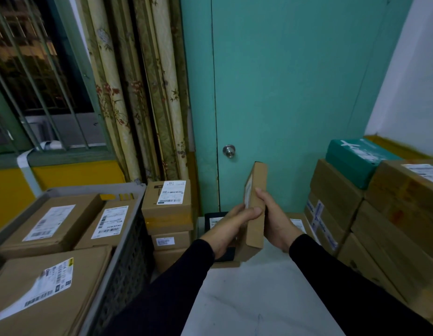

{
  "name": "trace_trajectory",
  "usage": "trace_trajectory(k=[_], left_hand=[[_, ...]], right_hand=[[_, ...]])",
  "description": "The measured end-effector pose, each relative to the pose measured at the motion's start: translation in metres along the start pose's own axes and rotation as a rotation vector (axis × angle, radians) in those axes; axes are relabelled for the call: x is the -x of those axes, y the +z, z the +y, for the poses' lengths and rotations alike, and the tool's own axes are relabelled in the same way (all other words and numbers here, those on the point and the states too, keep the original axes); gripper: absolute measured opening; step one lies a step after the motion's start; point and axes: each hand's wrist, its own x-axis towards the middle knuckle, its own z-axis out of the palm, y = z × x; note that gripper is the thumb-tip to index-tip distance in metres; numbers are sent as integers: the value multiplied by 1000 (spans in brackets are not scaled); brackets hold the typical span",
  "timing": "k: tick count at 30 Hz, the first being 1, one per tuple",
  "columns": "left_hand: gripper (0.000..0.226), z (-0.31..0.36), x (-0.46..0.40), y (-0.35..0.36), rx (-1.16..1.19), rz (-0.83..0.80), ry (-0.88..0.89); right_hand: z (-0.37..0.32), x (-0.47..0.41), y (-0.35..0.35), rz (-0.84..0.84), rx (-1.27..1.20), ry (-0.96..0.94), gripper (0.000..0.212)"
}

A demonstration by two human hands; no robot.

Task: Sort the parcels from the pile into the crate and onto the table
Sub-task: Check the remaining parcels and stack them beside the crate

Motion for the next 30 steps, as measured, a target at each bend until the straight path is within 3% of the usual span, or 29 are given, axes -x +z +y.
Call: trace_trajectory(k=[2, 5, 7, 10, 15, 19, 26, 30], left_hand=[[47, 0, -1, -1, -13, 84, 15], [89, -5, -10, -8, -282, 242, 23], [82, -7, -13, -12, -322, 282, 58], [47, -11, -14, -20, -237, 316, 84], [46, -33, -15, -29, -114, 267, -152], [35, -59, -23, -39, 39, 304, -253], [36, -95, -44, -48, 109, 566, -286], [36, -108, -66, -41, 43, 637, -314]], right_hand=[[0, -1, 0, -42, 11, -3, 69], [2, -4, -2, -24, -41, -41, 51], [3, -6, -5, 47, -77, -71, 42], [10, -12, -15, 135, -102, -81, 46], [29, -21, -32, 231, -58, -27, 68], [44, -20, -36, 155, 13, 87, 53], [79, -25, -35, 92, 297, 204, 27], [97, -41, -47, 102, 408, 199, 34]])
